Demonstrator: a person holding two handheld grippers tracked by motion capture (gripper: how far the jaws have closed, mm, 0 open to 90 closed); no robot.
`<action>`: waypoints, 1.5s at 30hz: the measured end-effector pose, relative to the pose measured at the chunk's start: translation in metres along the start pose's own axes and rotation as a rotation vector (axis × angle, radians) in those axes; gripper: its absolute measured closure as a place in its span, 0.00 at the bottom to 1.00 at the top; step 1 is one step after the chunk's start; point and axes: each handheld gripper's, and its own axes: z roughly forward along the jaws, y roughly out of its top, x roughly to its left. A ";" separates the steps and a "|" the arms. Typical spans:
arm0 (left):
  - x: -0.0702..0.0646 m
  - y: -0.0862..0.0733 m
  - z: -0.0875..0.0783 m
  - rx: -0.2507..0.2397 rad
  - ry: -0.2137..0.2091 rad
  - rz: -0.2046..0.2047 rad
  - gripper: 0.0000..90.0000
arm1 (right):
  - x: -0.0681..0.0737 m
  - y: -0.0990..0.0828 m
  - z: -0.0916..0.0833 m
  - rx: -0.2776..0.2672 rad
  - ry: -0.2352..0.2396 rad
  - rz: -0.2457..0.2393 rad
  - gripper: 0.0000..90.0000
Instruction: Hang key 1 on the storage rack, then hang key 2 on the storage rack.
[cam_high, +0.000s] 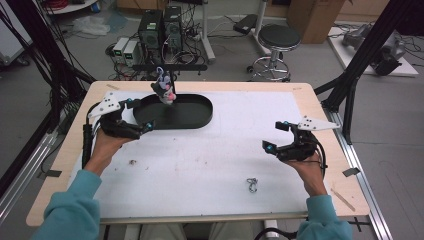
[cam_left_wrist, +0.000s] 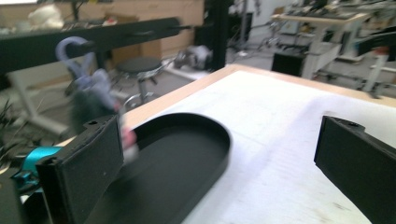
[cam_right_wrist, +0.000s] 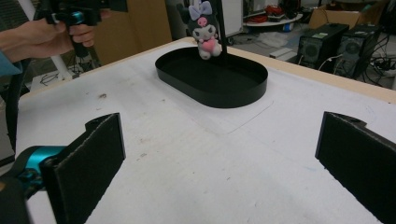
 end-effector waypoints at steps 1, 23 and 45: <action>-0.003 -0.001 -0.004 -0.008 -0.011 0.007 0.02 | 0.001 -0.001 0.000 0.006 -0.001 0.005 0.01; -0.030 -0.033 -0.032 -0.045 -0.058 0.024 0.02 | 0.008 -0.015 -0.008 -0.056 -0.014 -0.021 0.01; -0.030 -0.035 -0.029 -0.018 -0.048 0.027 0.02 | 0.005 -0.014 -0.014 -0.009 0.038 -0.053 0.01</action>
